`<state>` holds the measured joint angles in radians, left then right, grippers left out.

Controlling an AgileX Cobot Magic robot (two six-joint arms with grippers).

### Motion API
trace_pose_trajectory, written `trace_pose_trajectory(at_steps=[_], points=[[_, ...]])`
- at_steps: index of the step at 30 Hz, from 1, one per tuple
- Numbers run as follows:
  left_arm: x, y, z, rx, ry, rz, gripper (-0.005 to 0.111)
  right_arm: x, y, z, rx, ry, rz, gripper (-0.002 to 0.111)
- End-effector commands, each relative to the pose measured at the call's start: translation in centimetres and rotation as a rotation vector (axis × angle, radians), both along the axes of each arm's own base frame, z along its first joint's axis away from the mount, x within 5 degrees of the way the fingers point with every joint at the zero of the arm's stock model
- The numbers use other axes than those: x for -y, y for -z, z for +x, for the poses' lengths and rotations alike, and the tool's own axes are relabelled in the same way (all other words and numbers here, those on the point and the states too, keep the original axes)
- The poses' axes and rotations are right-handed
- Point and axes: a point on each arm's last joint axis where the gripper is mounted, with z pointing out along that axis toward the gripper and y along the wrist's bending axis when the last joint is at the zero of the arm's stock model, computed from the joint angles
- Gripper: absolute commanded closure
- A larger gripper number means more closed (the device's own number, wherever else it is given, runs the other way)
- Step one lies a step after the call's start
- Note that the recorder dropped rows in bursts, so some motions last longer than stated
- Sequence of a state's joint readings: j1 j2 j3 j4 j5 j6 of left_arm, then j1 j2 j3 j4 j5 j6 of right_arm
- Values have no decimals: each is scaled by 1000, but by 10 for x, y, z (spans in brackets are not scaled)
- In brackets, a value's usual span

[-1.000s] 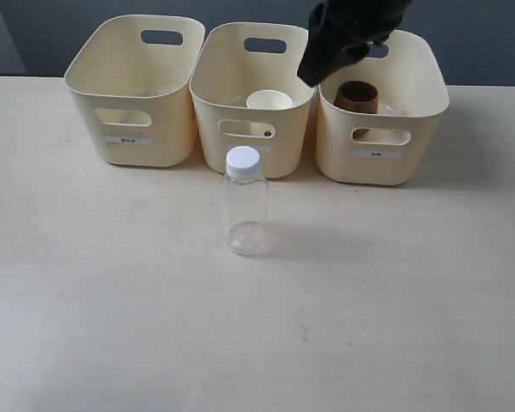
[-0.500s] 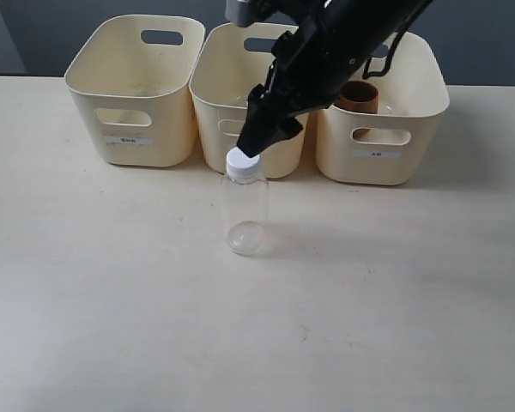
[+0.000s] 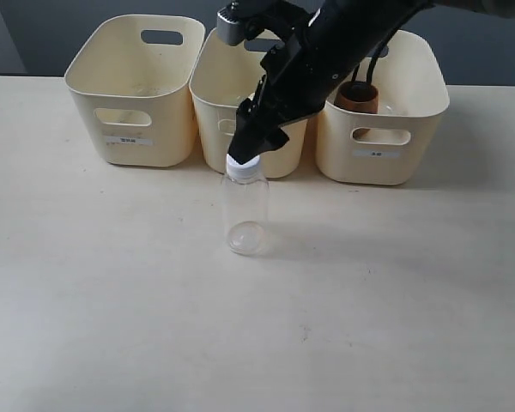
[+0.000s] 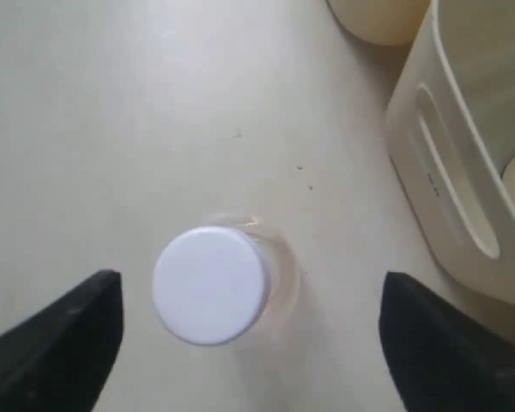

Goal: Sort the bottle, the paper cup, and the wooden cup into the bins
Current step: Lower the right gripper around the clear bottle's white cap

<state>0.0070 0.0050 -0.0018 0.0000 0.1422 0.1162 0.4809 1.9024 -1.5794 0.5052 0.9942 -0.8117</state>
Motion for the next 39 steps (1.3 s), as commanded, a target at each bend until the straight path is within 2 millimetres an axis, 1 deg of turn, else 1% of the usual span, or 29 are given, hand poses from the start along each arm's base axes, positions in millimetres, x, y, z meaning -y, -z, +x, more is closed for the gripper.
trace_pose_trajectory(at_steps=[1,4,14,22,29,39], points=[[0,0,0,10,-1,-1,107,-3,-2,2,13,-2,44,28],[0,0,0,10,-1,-1,107,-6,0,1,-6,-17,70,28],[0,0,0,10,-1,-1,107,-8,15,8,-21,3,59,28],[0,0,0,10,-1,-1,107,-9,15,7,-36,0,65,28],[0,0,0,10,-1,-1,107,-10,31,9,-75,-8,39,28],[0,0,0,10,-1,-1,107,-10,31,11,-62,-3,38,28]])
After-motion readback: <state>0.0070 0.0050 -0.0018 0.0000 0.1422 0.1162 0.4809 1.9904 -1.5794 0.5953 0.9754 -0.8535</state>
